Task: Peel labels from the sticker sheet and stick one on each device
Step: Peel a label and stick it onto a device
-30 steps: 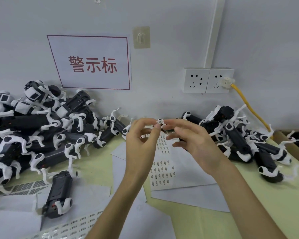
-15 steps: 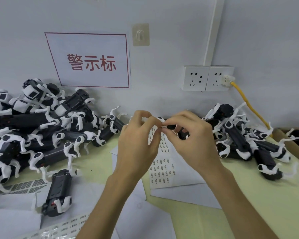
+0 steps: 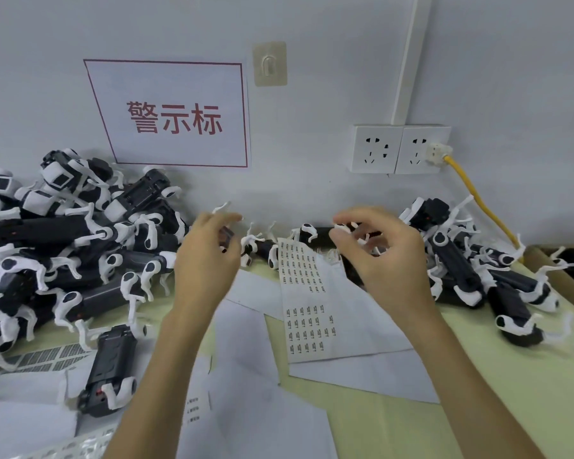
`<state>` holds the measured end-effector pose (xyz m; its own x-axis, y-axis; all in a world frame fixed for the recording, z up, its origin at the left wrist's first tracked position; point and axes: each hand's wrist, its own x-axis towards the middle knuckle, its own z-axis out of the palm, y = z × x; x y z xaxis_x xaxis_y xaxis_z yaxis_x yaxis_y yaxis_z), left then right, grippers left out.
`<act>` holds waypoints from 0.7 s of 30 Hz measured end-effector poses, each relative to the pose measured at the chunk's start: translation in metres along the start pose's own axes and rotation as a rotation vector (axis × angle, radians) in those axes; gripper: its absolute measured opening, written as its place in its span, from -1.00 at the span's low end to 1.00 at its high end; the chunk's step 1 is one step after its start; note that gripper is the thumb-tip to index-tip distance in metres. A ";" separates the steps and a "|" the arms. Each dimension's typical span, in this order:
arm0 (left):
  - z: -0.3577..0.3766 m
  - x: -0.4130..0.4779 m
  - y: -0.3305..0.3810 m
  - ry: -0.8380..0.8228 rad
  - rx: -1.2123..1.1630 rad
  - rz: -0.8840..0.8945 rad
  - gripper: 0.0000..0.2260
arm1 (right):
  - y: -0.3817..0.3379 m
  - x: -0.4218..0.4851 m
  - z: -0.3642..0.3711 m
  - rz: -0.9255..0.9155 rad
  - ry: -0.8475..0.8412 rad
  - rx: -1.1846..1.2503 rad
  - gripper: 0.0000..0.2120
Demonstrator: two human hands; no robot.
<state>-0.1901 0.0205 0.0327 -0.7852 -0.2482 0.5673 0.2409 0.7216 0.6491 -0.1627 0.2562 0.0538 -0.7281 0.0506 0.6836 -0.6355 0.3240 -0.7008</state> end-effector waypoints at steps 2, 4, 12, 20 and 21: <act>0.011 0.005 -0.017 -0.088 0.037 -0.120 -0.69 | 0.001 0.004 -0.005 0.147 -0.011 0.178 -0.85; 0.027 0.005 -0.028 -0.197 0.065 -0.182 -0.64 | 0.003 0.006 -0.009 0.226 -0.028 0.298 -0.80; 0.087 0.019 -0.039 -0.345 0.137 -0.064 -0.62 | 0.015 0.005 -0.010 0.280 -0.076 0.314 -0.76; 0.105 0.030 -0.047 -0.209 0.043 -0.060 -0.86 | 0.027 0.010 -0.017 0.315 -0.035 0.337 -0.73; 0.102 0.031 -0.047 -0.176 0.012 -0.082 -0.84 | 0.027 0.010 -0.018 0.317 -0.034 0.338 -0.72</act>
<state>-0.2844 0.0449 -0.0320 -0.8901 -0.1902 0.4143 0.1660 0.7112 0.6831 -0.1826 0.2820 0.0451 -0.9042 0.0650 0.4221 -0.4245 -0.0286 -0.9050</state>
